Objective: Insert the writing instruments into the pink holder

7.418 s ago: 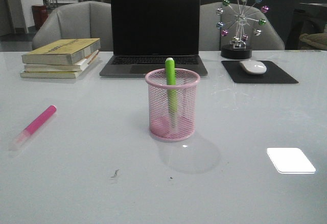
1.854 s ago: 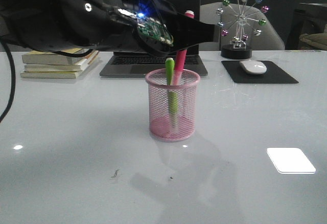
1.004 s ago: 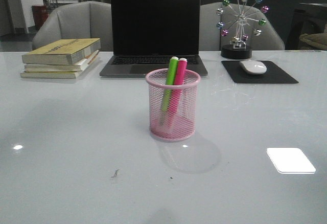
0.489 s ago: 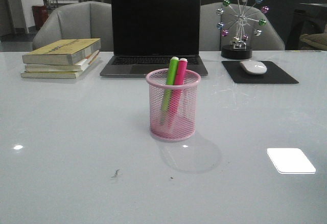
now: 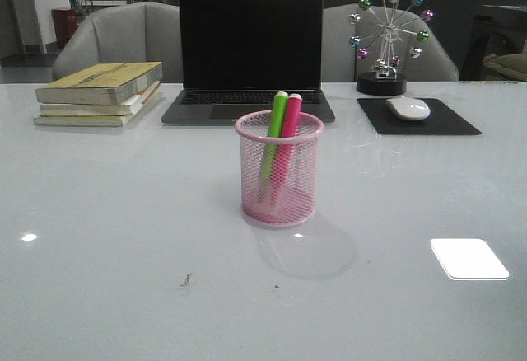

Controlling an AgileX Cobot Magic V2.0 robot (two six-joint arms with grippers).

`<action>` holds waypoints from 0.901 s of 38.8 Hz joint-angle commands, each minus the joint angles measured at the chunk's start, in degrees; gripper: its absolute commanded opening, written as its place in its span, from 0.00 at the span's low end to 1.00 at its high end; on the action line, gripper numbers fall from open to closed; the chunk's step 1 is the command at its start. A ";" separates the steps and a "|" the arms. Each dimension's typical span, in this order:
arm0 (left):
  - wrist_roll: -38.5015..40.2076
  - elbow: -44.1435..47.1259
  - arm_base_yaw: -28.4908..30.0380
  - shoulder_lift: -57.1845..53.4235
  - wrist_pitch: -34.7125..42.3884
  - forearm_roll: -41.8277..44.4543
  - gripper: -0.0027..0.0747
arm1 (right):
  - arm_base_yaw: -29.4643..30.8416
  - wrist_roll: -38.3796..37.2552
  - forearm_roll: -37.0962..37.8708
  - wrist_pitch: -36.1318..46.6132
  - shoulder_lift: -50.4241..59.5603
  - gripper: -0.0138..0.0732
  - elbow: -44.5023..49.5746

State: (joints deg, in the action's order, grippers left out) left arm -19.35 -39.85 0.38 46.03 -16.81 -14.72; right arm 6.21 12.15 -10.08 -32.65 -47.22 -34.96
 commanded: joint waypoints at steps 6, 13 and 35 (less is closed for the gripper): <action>0.02 4.51 0.32 -4.65 4.45 -2.32 0.57 | 0.37 0.48 -0.39 3.10 0.55 0.69 -1.68; 0.02 4.52 0.32 -4.73 6.05 -2.32 0.57 | 0.37 0.48 -0.53 2.31 0.55 0.69 -1.68; 0.02 4.52 0.32 -4.73 6.78 -2.44 0.57 | 0.37 0.48 -8.24 2.24 0.55 0.23 -1.68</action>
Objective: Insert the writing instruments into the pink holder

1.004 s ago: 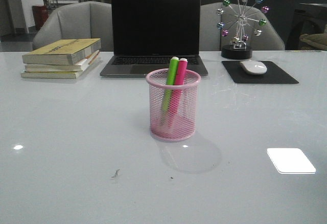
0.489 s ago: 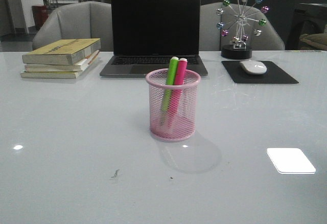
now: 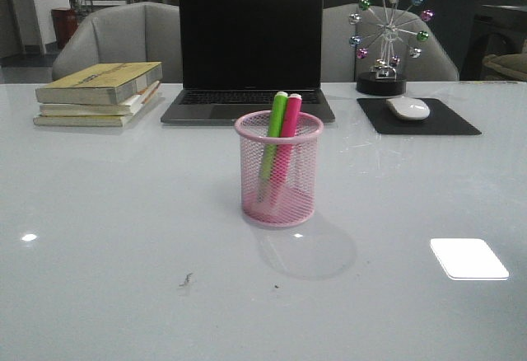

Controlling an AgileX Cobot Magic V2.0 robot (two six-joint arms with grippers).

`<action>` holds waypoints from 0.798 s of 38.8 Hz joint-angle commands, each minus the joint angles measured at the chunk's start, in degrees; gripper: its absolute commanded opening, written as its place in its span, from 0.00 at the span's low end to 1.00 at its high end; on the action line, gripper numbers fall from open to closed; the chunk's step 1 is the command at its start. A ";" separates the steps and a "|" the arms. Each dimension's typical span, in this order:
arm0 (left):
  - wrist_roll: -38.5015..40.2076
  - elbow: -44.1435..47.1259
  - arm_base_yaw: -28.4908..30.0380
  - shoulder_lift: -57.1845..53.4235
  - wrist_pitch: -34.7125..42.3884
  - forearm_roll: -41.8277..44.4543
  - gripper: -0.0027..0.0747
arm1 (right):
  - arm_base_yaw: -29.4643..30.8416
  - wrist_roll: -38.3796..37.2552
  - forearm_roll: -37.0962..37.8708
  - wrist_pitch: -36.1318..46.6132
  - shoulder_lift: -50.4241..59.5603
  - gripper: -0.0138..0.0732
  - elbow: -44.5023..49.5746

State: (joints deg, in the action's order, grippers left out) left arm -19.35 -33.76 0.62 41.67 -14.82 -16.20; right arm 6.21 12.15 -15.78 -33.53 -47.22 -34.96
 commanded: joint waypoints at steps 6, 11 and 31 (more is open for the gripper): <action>0.02 -1.58 0.08 -0.37 4.78 -0.95 0.57 | 0.37 0.48 -4.98 2.95 0.55 0.22 -1.68; 0.02 -1.58 0.08 -0.37 4.78 -0.95 0.55 | 0.37 0.48 -5.10 2.95 0.55 0.22 -1.68; 0.02 -1.58 0.08 -0.37 4.78 -0.95 0.53 | -0.74 0.48 -4.71 4.98 1.25 0.22 -1.68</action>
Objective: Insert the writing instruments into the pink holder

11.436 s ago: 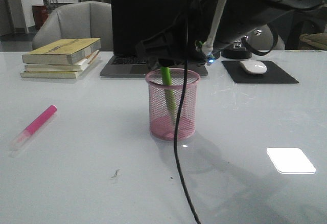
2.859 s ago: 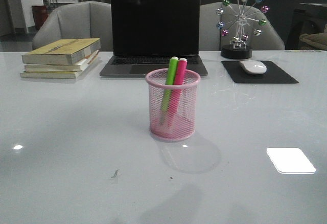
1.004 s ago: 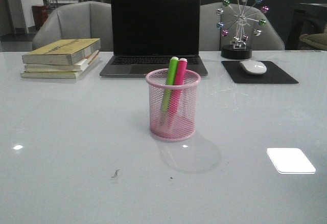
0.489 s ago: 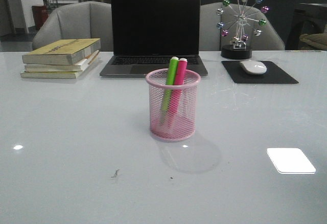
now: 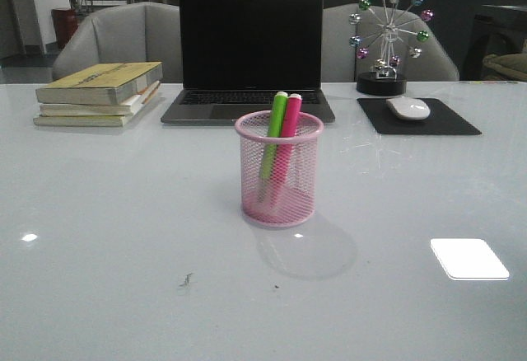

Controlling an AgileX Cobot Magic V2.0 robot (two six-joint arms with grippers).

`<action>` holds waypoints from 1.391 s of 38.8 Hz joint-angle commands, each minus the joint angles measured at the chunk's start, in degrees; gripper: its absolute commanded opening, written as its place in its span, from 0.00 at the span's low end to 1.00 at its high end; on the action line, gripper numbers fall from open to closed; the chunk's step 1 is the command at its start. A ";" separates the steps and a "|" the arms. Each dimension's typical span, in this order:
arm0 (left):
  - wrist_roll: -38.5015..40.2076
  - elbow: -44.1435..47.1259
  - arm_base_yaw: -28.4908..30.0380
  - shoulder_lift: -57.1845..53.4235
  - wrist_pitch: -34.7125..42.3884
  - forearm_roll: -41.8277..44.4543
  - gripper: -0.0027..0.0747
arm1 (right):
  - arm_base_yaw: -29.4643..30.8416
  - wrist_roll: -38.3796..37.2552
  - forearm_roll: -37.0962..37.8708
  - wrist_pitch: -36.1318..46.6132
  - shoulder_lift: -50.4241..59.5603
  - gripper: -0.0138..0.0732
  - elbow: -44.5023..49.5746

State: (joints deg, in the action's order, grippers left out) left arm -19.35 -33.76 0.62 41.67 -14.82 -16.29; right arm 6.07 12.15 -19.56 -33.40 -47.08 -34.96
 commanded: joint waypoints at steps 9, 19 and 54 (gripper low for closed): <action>0.02 -1.58 0.08 -0.37 4.89 -0.87 0.53 | -8.61 0.48 1.95 17.12 6.19 0.22 -1.44; 0.02 -1.58 0.08 -0.37 4.89 -0.87 0.53 | -11.36 0.48 4.74 20.96 15.58 0.22 -1.44; 0.02 -1.58 0.08 -0.37 4.89 -0.87 0.53 | -11.36 -13.63 16.56 31.69 33.44 0.22 18.37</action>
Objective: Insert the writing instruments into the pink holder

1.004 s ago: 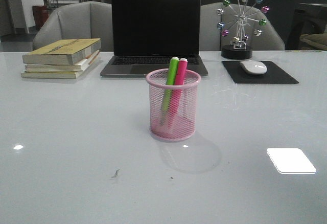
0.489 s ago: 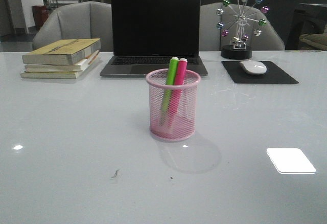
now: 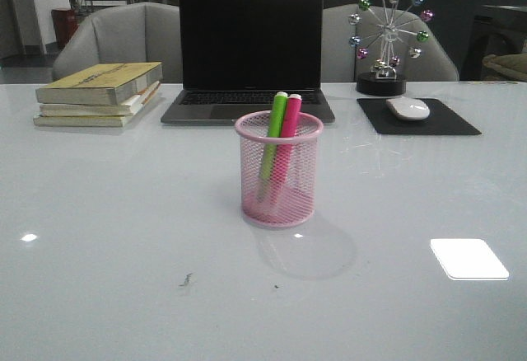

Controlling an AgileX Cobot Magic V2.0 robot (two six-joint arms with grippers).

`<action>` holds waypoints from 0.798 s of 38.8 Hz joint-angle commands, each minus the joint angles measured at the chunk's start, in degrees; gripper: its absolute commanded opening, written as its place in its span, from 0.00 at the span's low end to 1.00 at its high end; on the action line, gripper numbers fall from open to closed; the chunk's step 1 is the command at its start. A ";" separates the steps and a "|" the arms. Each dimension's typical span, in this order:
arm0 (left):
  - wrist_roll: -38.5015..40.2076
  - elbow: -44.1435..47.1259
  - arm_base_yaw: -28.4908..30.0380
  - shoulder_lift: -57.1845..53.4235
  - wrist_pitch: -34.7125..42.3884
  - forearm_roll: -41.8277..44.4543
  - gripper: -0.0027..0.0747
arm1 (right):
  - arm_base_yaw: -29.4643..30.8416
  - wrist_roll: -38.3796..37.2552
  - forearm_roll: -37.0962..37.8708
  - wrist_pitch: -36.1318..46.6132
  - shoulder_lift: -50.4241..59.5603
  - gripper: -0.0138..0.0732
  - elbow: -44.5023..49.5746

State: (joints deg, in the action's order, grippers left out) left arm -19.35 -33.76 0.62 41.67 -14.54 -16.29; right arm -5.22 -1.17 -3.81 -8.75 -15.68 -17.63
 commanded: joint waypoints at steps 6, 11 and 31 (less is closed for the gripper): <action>0.02 -1.58 0.08 -0.37 4.62 -0.87 0.53 | -0.08 -0.31 0.88 7.01 6.51 0.22 8.11; 0.02 -1.58 0.08 -0.37 4.62 -0.87 0.53 | -0.08 -0.31 0.88 7.07 10.18 0.22 13.39; 0.02 -1.58 0.08 -0.37 4.83 -0.87 0.53 | -0.08 -0.22 0.88 4.80 17.32 0.22 19.42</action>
State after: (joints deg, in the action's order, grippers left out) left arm -19.35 -33.76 0.62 41.67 -14.50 -16.29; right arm -5.22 -1.51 -3.54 -8.37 0.51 1.72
